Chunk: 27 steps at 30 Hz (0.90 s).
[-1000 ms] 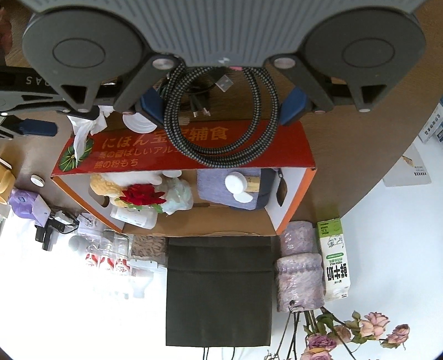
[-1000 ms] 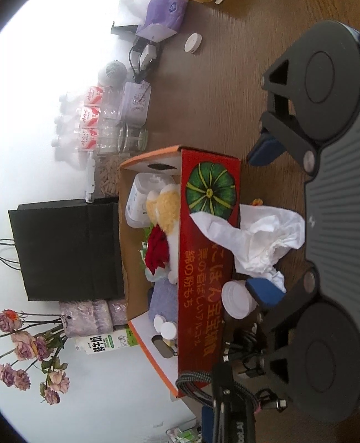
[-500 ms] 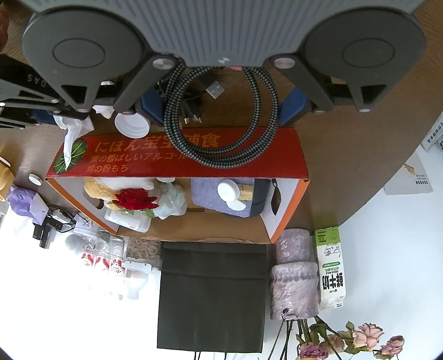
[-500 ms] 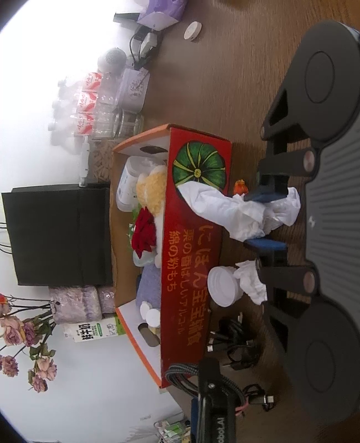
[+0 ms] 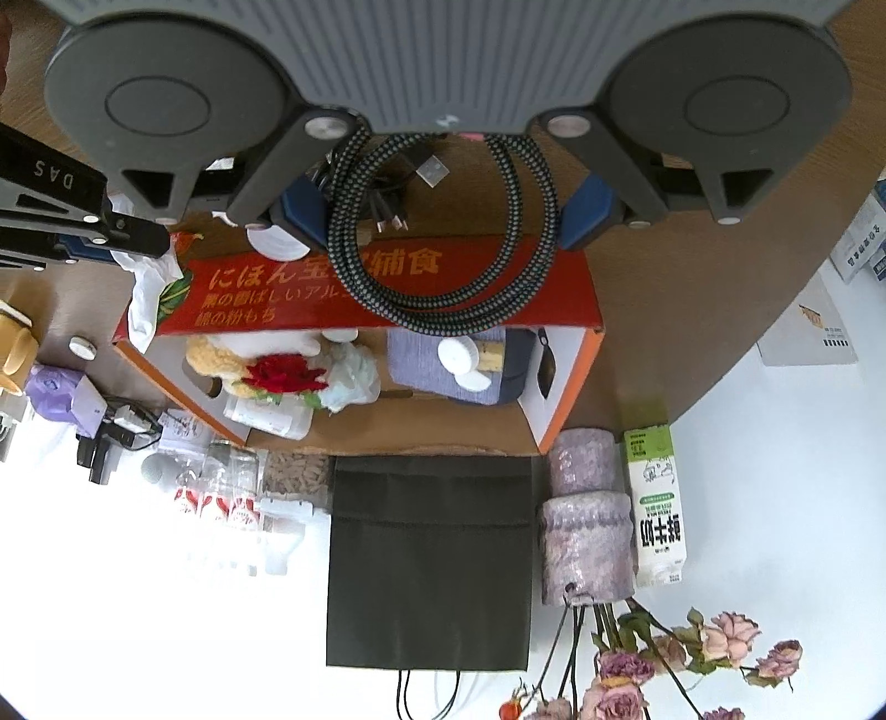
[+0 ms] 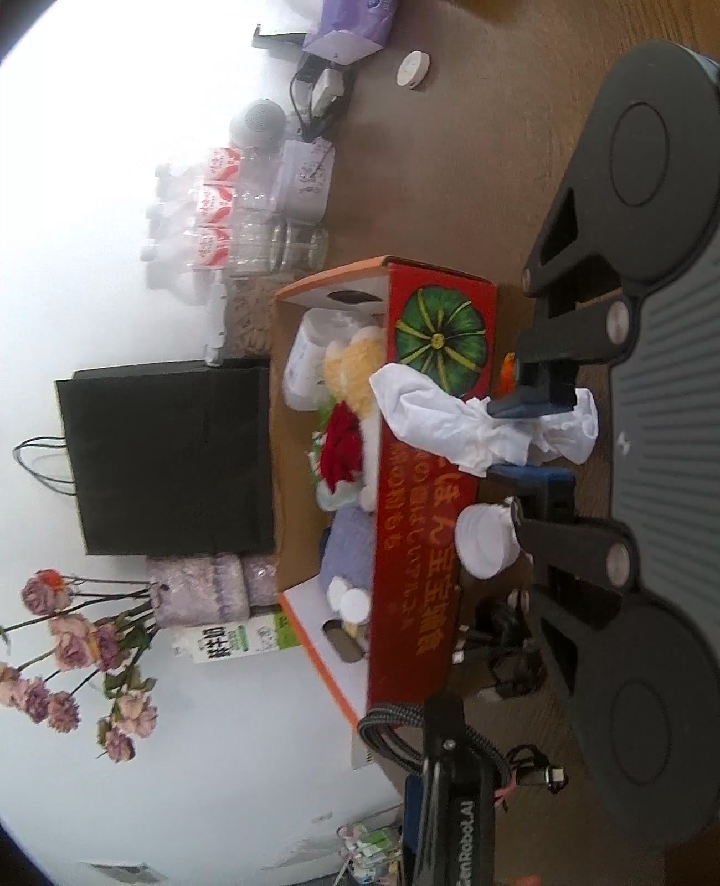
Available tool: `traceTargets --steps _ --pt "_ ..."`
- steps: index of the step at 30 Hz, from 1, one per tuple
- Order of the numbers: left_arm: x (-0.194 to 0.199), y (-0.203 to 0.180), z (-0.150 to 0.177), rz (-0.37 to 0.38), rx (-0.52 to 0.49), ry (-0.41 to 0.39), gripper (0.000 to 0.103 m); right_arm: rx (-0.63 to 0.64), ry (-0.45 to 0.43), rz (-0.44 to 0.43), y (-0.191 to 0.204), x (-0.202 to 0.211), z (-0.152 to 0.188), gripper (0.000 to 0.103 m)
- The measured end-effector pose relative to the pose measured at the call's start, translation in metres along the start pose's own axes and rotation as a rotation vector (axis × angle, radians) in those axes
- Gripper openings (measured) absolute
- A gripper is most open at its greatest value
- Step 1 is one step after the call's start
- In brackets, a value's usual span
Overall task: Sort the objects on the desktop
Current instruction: 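Carry the braided cable and tissue with both tools into the box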
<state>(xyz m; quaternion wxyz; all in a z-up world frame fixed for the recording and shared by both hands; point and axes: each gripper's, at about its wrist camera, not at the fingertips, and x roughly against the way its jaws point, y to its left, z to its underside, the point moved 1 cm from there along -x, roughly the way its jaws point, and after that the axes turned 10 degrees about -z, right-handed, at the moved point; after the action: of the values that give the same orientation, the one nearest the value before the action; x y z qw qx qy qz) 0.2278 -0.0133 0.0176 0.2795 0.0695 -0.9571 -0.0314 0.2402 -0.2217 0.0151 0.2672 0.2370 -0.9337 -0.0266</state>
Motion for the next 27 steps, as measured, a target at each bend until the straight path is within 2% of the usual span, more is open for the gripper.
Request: traceTargets --steps 7,14,19,27 --pt "0.019 0.003 -0.023 -0.001 -0.006 -0.074 0.088 0.043 -0.072 -0.028 0.013 0.019 -0.028 0.016" --pt "0.023 -0.004 -0.059 -0.002 -0.010 -0.151 0.088 0.076 -0.144 -0.042 0.025 0.018 -0.067 0.016" --pt "0.008 -0.007 -0.080 -0.007 0.008 -0.166 0.088 0.071 -0.164 -0.052 0.027 0.000 -0.089 0.016" --pt "-0.039 -0.009 -0.099 -0.024 0.034 -0.144 0.088 0.042 -0.149 -0.040 0.009 -0.048 -0.112 0.016"
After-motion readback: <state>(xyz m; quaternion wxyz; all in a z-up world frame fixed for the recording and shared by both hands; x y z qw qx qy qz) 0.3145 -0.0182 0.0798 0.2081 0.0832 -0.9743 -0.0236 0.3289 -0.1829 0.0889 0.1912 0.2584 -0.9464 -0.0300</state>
